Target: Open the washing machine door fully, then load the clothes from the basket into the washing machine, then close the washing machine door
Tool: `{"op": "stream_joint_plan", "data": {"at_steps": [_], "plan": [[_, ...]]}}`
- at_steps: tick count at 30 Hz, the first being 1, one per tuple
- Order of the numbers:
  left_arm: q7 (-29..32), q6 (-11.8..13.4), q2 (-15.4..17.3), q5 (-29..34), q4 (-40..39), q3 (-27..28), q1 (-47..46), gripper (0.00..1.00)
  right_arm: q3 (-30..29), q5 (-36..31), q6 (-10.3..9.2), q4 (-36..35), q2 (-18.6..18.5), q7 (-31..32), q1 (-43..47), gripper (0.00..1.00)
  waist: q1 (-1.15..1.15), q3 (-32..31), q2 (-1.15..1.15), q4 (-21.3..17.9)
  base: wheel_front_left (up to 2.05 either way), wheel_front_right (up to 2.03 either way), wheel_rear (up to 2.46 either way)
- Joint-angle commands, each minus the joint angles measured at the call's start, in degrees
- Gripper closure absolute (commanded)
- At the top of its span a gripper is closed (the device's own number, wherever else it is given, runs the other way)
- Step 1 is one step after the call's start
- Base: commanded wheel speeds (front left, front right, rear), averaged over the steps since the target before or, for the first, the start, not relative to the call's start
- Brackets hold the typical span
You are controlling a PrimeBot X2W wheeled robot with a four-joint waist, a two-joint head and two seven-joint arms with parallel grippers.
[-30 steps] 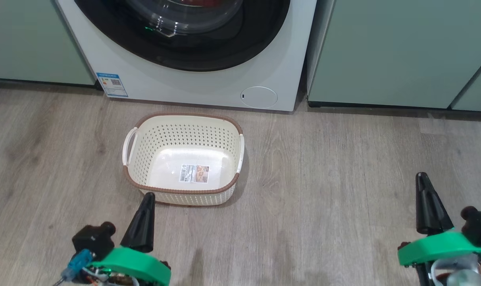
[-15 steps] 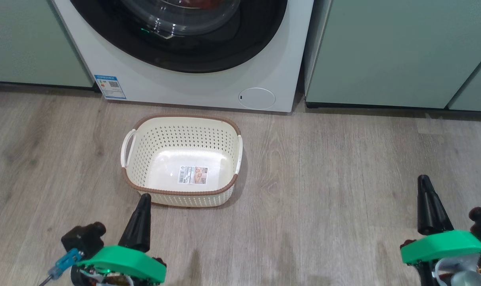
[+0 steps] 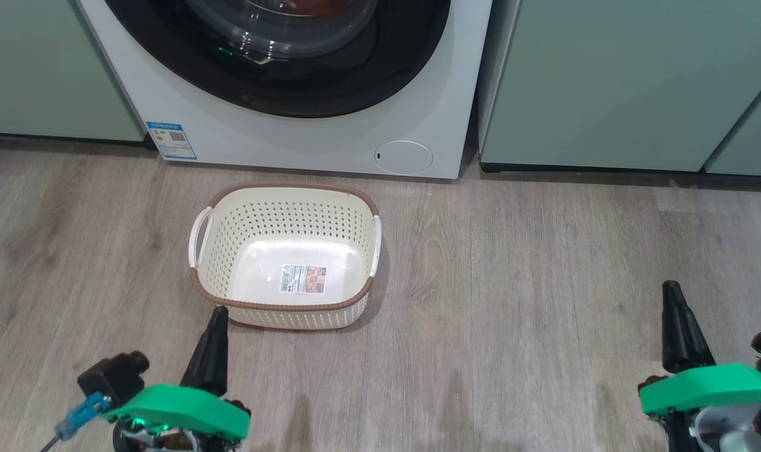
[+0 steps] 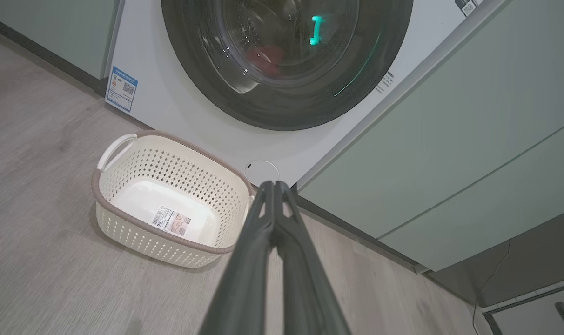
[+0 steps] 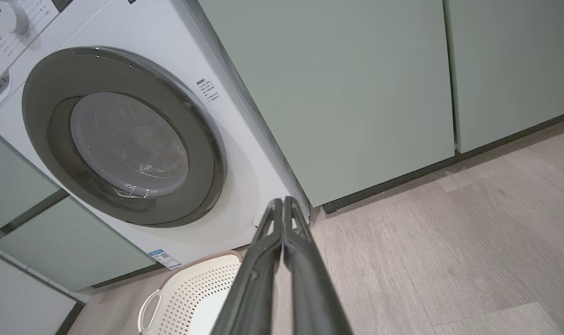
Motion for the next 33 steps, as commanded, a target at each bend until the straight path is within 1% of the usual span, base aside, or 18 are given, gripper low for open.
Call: {"op": "stream_joint_plan", "data": {"at_steps": [1,33], "plan": [[0.3,-0.6,0.8,-1.2,-1.6,0.9,-3.0,1.00,0.4,1.5,0.01,-1.5,-0.3,0.5,-3.0,1.00,0.00,0.0,0.00,0.0,0.00,0.00,0.00],[5.4,-1.6,1.3,-20.2,-0.1,4.1,-4.8,1.00,0.8,22.6,0.00,0.7,-0.4,5.8,-5.2,1.00,0.00,-0.6,0.00,-0.9,0.00,0.00,0.00]]}}
